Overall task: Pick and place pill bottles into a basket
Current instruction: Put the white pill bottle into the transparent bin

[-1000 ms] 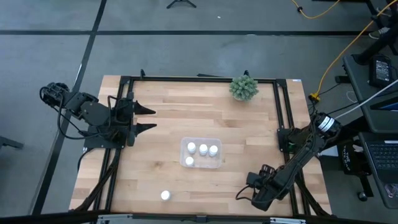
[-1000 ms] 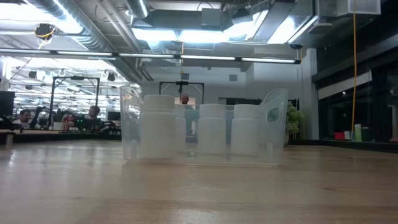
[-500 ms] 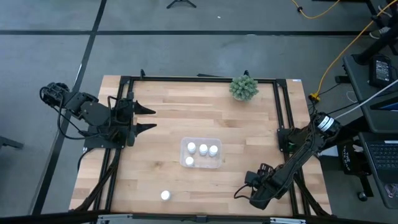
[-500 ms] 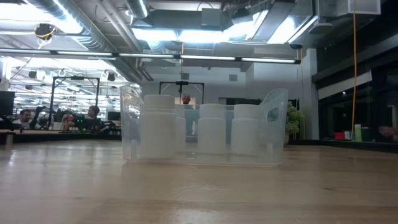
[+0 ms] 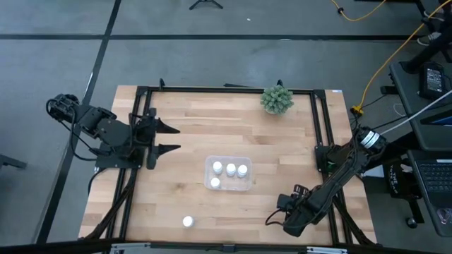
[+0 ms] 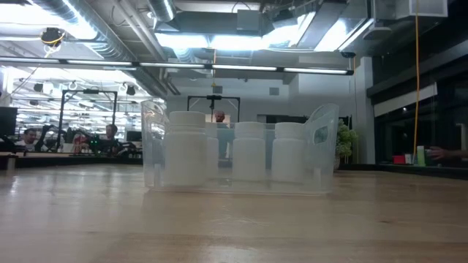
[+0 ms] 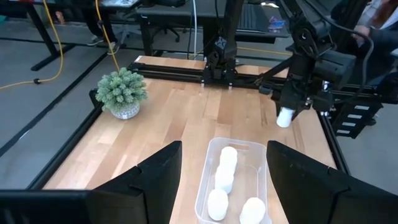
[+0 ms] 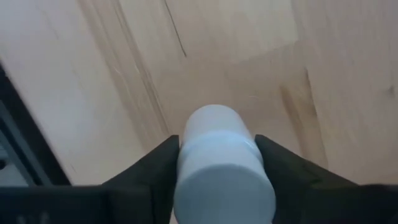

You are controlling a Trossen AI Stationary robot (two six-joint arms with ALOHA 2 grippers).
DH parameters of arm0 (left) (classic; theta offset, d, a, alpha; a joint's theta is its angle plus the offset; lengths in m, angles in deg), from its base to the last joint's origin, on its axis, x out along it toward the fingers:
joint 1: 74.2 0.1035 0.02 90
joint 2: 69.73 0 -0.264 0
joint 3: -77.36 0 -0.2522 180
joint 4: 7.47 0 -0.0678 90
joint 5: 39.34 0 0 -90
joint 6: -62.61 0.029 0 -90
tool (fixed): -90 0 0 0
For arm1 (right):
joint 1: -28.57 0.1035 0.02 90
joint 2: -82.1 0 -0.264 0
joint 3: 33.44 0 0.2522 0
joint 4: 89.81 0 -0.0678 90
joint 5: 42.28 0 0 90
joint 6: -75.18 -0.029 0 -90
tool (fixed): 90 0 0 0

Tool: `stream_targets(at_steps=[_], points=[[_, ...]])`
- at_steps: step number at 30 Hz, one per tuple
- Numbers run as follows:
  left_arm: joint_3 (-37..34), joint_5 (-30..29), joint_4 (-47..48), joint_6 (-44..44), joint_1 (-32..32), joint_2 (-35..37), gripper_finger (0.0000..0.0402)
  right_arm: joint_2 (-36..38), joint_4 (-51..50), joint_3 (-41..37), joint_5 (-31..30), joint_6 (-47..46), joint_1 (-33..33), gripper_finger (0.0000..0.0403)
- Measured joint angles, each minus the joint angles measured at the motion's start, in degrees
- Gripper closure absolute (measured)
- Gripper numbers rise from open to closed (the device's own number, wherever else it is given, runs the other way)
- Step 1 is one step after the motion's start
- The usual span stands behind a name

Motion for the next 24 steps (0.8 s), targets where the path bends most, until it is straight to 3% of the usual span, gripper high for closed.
stream_targets(at_steps=[8, 14, 19, 24], points=[[0.0, -0.4, -0.02, 0.0, -0.02, 0.03, 0.0174, 6.61, -5.81, 0.0, -0.24, 3.2, -1.71, 0.0229], [0.0, -0.5, -0.27, -0.06, 0.0, 0.01, 0.0174, 16.87, -14.2, 1.23, -6.58, 11.03, -7.55, 0.0229], [0.0, -0.53, -2.06, 0.0, 0.0, 0.01, 0.0174, 21.87, -14.84, 8.06, -13.58, 26.16, -15.39, 0.0229], [0.0, -1.47, -3.8, 1.48, -0.02, 0.01, 0.0174, 18.58, -11.73, 19.27, -14.64, 44.38, -23.63, 0.0229]])
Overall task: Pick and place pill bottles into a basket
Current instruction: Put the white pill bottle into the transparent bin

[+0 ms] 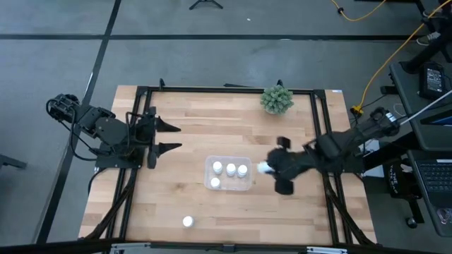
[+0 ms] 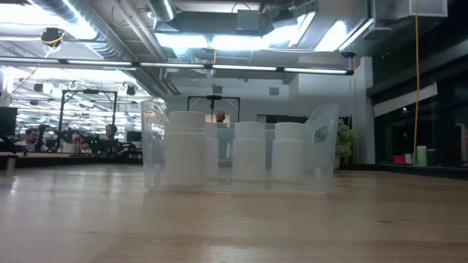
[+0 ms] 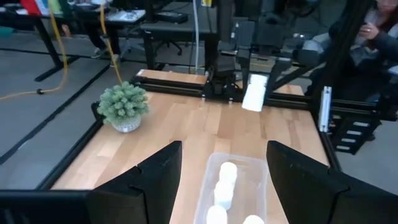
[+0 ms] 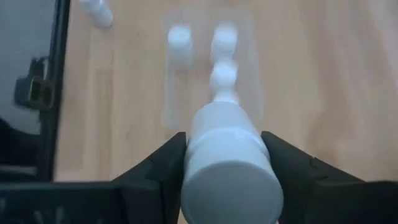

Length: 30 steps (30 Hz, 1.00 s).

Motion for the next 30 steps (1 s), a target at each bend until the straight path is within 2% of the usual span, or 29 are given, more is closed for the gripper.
stream_targets(at_steps=[5, 11, 18, 21, 30], points=[[0.0, -2.72, 0.04, 1.71, 0.02, 0.0, 0.0174, -9.09, -0.14, 11.14, 1.43, 14.27, -5.83, 0.0229], [0.0, -5.12, 0.0, 2.62, 0.02, 0.0, 0.0174, -20.31, -1.79, 18.33, 5.15, 21.82, -9.68, 0.0229], [0.0, -5.64, 0.0, 3.16, 0.02, 0.0, 0.0174, -27.87, -2.45, 19.35, 9.46, 24.48, -11.04, 0.0229], [0.0, -5.66, -0.02, 3.56, 0.0, 0.0, 0.0174, -29.27, -2.08, 19.35, 11.67, 24.53, -10.97, 0.0229], [0.0, -5.66, 0.0, 3.54, 0.02, 0.0, 0.0174, -31.82, 1.26, 19.42, 13.31, 24.4, -8.55, 0.0229]])
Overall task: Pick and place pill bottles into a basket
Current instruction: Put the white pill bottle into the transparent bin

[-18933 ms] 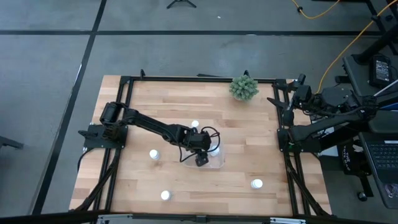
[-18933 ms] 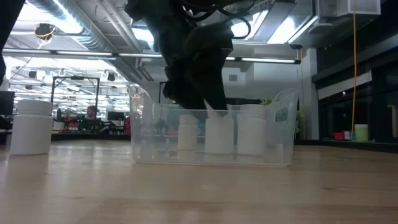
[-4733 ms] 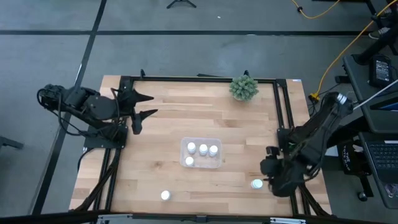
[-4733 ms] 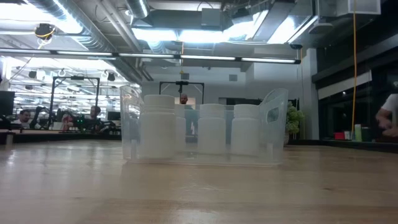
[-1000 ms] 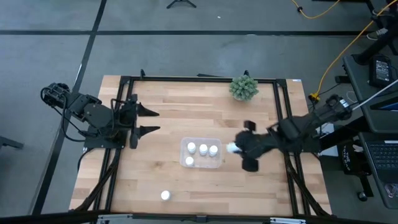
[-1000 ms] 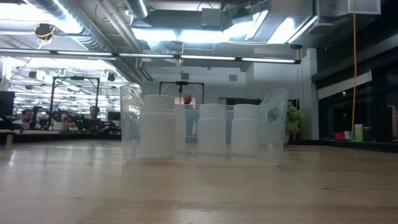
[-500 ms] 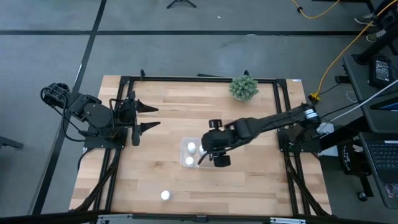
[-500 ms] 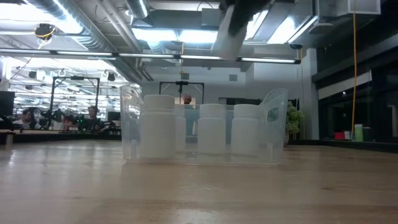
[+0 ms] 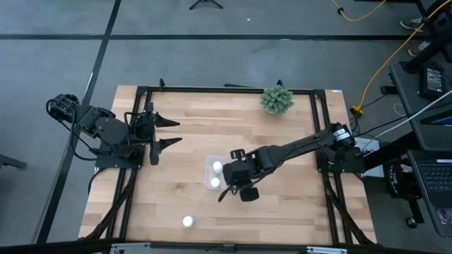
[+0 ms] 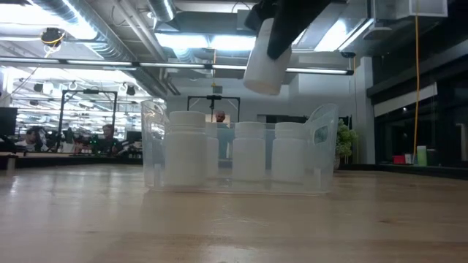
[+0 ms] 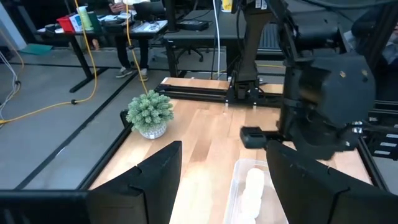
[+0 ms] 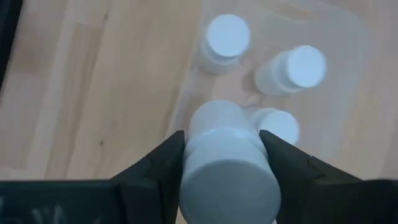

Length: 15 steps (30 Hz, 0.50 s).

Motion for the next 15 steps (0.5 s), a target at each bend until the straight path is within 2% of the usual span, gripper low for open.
stream_targets(at_steps=[7, 15], points=[[0.0, 0.0, -0.02, -0.33, -0.01, -0.1, 0.0176, -1.22, 1.86, -1.45, 0.02, 0.02, 0.53, 0.0229], [0.0, 0.02, -0.04, -0.5, -0.01, -1.24, 0.0202, -1.25, 5.87, -6.55, 2.03, -1.29, 0.57, 0.0229]])
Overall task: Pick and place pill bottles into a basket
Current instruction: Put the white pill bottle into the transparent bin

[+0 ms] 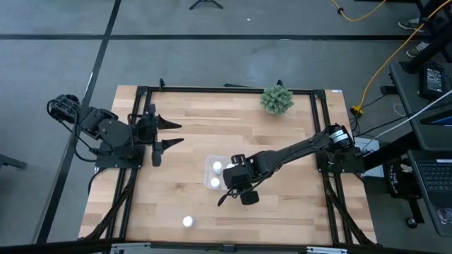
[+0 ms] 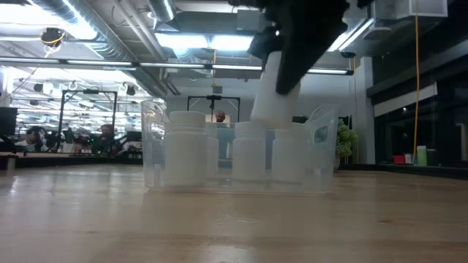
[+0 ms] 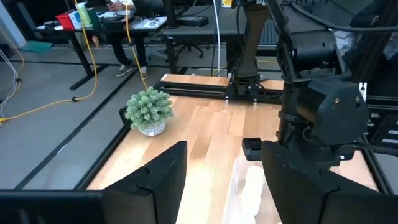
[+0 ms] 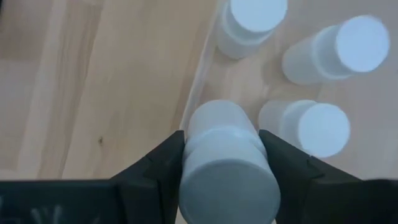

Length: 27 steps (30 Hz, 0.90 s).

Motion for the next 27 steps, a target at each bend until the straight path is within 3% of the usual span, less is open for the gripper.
stream_targets(at_steps=[10, 27], points=[[0.0, 0.14, -0.01, 0.0, -0.01, -0.98, 0.0232, 0.02, 4.75, -5.64, 2.22, -0.28, 0.0, 0.0229], [0.0, 0.4, -0.02, -0.01, 0.01, -0.96, 0.0235, 0.02, 8.86, -10.82, 3.78, -1.97, -0.79, 0.0217]])
